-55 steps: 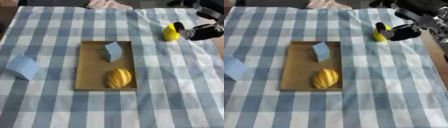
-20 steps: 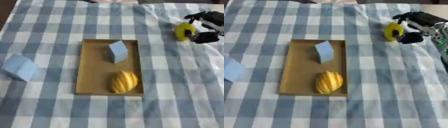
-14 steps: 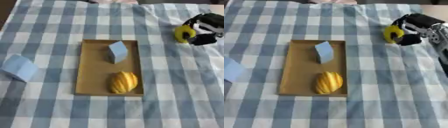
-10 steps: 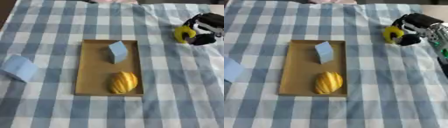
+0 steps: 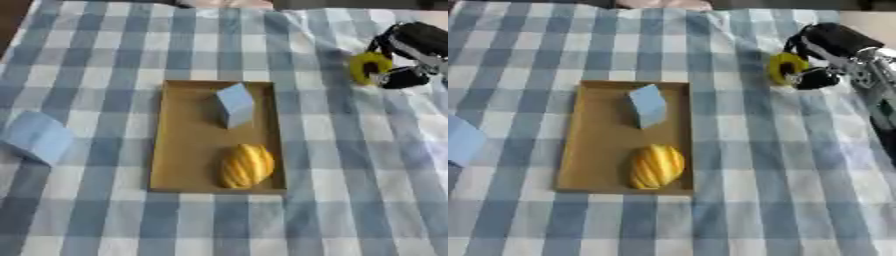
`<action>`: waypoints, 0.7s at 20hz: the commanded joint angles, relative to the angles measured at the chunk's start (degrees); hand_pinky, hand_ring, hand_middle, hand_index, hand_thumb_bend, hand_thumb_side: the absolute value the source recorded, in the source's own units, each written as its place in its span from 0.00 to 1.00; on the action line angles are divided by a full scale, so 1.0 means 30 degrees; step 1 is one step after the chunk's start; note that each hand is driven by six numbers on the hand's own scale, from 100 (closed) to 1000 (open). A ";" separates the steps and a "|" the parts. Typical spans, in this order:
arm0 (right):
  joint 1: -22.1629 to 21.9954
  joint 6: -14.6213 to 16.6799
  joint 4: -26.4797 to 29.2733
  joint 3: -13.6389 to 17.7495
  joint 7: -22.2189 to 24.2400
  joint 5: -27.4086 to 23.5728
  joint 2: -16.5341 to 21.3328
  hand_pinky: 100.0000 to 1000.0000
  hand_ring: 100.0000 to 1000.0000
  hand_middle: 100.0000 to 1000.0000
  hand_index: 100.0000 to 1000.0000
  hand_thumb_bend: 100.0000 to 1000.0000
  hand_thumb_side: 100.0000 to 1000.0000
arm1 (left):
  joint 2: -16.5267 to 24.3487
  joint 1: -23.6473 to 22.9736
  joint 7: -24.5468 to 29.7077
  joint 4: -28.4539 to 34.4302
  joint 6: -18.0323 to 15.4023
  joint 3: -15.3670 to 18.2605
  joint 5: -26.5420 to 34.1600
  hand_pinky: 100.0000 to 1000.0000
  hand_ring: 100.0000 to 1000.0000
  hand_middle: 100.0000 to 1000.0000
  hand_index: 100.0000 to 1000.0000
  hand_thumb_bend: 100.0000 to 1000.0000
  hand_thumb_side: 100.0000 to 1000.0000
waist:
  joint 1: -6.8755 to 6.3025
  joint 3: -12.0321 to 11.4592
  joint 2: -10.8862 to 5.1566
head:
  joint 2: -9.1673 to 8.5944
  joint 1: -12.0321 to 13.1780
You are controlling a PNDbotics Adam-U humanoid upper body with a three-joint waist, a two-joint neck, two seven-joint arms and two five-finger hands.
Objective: Pick up objects on the table and place them in the box.
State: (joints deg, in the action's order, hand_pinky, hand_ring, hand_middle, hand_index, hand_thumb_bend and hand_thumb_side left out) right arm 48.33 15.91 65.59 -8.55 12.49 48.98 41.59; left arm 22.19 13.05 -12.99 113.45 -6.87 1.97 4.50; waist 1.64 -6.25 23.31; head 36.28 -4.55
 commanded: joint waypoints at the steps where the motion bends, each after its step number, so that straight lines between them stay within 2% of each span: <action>1: 0.0158 0.0018 0.1797 0.0036 -0.0092 -0.1291 0.0907 0.73 0.52 0.27 0.56 0.00 0.10 | 0.0337 0.0100 0.0044 0.0381 -0.0041 0.0104 0.0086 0.84 0.73 0.70 0.77 0.00 0.71 | -0.0023 0.0111 -0.0644 | 0.0116 0.0094; 6: -0.0241 -0.0020 0.6403 -0.0320 0.0223 -0.3557 0.1773 0.72 0.51 0.27 0.57 0.00 0.06 | 0.0378 0.0093 0.0052 0.0381 -0.0054 0.0112 0.0097 0.84 0.73 0.70 0.77 0.00 0.70 | -0.0035 0.0390 -0.0936 | 0.0290 0.0180; 9: -0.0307 0.0075 0.9407 -0.0924 0.0797 -0.4745 0.2079 0.72 0.51 0.27 0.57 0.00 0.06 | 0.0401 0.0119 0.0113 0.0381 -0.0059 0.0075 0.0130 0.84 0.73 0.70 0.77 0.00 0.70 | -0.0009 0.0434 -0.1170 | 0.0430 0.0156; 11: -0.0176 0.0136 1.1079 -0.1499 0.1366 -0.5402 0.2079 0.72 0.51 0.27 0.57 0.00 0.06 | 0.0398 0.0143 0.0155 0.0381 -0.0069 0.0048 0.0172 0.84 0.73 0.70 0.77 0.00 0.69 | 0.0019 0.0430 -0.1332 | 0.0504 0.0096; 14: 0.0360 0.0030 1.2869 -0.2373 0.2431 -0.6339 0.1376 0.72 0.50 0.26 0.57 0.00 0.04 | 0.0393 0.0156 0.0171 0.0381 -0.0077 0.0041 0.0245 0.84 0.74 0.70 0.77 0.00 0.69 | 0.0026 0.0402 -0.1584 | 0.0638 0.0001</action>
State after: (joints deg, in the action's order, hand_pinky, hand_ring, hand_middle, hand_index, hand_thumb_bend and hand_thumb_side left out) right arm 48.40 16.06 101.16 -15.31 18.70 31.38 45.08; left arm 22.19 13.06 -12.66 113.45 -7.04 1.96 4.91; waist 1.85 -5.01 19.85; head 37.98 -4.28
